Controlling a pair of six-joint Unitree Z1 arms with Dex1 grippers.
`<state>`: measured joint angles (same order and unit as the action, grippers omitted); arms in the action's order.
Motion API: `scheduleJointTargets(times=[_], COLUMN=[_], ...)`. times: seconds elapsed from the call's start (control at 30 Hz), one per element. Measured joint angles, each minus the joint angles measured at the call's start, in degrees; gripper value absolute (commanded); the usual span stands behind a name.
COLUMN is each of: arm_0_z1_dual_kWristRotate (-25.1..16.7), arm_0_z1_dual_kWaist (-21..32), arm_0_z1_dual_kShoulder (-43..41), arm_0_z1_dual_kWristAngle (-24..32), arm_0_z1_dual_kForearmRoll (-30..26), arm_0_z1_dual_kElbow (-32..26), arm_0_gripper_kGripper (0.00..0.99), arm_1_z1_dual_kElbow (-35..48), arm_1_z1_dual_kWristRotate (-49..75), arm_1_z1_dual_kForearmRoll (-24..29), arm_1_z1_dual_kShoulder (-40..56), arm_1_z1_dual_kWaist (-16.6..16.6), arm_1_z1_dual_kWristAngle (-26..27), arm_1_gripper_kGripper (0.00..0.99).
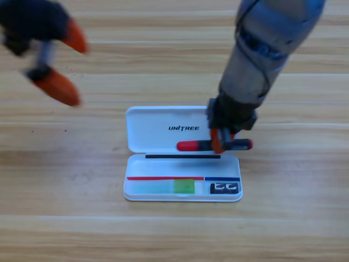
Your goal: Clean up eraser and pencils
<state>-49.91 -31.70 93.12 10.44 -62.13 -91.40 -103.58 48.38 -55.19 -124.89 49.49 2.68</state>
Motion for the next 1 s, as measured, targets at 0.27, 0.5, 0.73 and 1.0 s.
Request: scheduleJointTargets(times=[0.27, 0.5, 0.73, 1.0], arm_0_z1_dual_kWristRotate=[-7.9, -9.0, -9.0, -9.0], arm_0_z1_dual_kWaist=[16.1, 18.4, 18.4, 18.6], arm_0_z1_dual_kShoulder=[-3.9, -3.8, -3.4, -3.2], arm_0_z1_dual_kWristAngle=[9.0, 9.0, 9.0, 9.6], arm_0_z1_dual_kForearmRoll=[3.2, 3.9, 4.5, 6.6], arm_0_z1_dual_kElbow=[9.2, 10.9, 12.0, 12.3], arm_0_gripper_kGripper=[0.990, 0.990, 0.990, 0.897], arm_1_z1_dual_kElbow=[-4.2, -5.4, -5.5, 2.0], arm_1_z1_dual_kWristRotate=[-1.4, -3.7, -6.3, -8.5], arm_1_z1_dual_kForearmRoll=[0.0, 0.0, 0.0, 0.0], arm_1_z1_dual_kShoulder=[-3.9, -5.7, -5.7, 6.1], arm_1_z1_dual_kWaist=[3.0, 3.7, 3.9, 3.9], arm_1_z1_dual_kWristAngle=[-0.1, -0.9, -2.6, 5.2], arm_1_gripper_kGripper=[0.000, 0.933, 0.990, 0.990])
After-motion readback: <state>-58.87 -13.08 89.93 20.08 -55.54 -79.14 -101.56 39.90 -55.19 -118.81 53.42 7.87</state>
